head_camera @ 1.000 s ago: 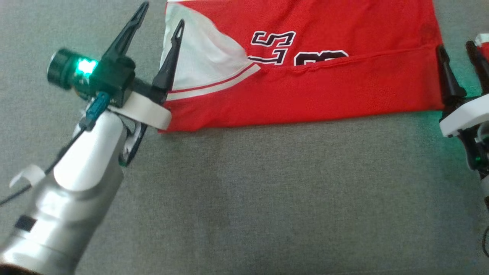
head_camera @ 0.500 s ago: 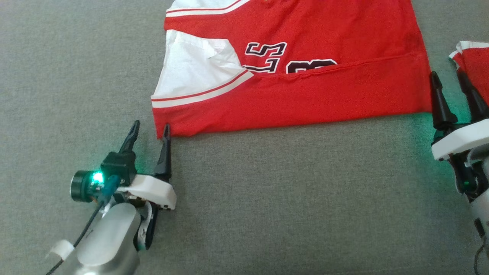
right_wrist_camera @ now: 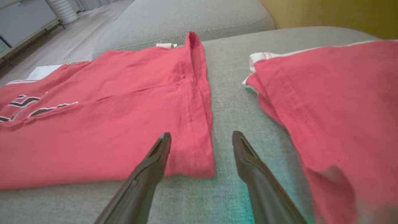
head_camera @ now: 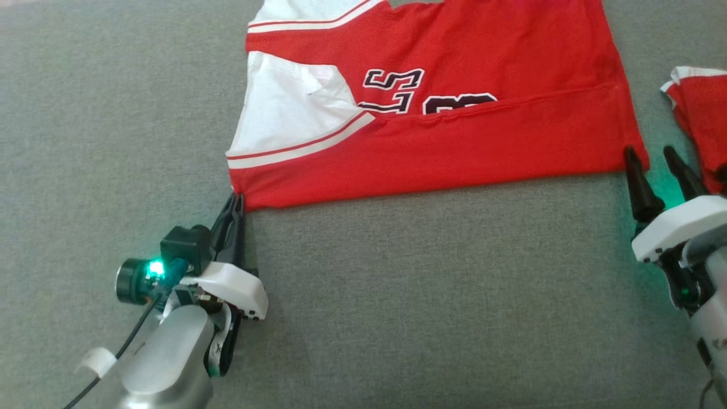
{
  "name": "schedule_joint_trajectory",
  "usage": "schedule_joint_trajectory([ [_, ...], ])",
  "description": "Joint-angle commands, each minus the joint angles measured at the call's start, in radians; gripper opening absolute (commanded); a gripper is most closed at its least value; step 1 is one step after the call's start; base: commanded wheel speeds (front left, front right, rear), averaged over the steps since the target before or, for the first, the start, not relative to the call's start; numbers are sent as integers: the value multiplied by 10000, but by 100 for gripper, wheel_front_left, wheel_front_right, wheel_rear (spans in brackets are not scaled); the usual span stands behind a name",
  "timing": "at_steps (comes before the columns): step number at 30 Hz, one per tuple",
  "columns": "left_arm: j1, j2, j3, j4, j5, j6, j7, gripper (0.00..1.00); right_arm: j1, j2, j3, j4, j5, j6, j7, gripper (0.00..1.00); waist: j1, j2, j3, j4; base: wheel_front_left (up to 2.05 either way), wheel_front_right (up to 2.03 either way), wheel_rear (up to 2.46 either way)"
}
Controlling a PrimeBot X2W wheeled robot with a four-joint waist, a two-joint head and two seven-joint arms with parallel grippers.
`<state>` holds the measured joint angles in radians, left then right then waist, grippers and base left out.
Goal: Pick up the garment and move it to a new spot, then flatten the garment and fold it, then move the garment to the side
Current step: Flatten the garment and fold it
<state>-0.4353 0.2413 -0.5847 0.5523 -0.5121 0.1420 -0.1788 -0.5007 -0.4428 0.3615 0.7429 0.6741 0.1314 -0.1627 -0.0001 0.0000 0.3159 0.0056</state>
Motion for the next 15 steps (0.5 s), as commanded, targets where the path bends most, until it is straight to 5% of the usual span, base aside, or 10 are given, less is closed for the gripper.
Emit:
schedule_joint_trajectory([
  [1,-115,188,259,-142,28,-14,-125,0,-87,-106,103,-9,-119,-7,39,100,1,0,-38,65,0,0,0],
  [5,-198,120,183,-190,146,27,-318,0,-305,41,118,894,-528,-7,423,96,1,0,-108,257,0,0,0],
  [6,-202,101,176,-209,148,22,-356,0,-331,81,134,1055,-582,-7,540,72,1,0,-134,300,0,0,0],
  [7,-196,81,178,-239,137,13,-391,0,-366,101,133,1184,-636,-7,598,26,1,0,-158,332,0,0,0],
  [8,-182,73,169,-265,143,14,-421,0,-397,114,127,1301,-692,-7,624,0,1,0,-192,359,0,0,0],
  [15,168,144,121,-523,150,72,-556,0,-203,98,131,1465,-607,-7,683,0,1,0,-667,466,0,0,0],
])
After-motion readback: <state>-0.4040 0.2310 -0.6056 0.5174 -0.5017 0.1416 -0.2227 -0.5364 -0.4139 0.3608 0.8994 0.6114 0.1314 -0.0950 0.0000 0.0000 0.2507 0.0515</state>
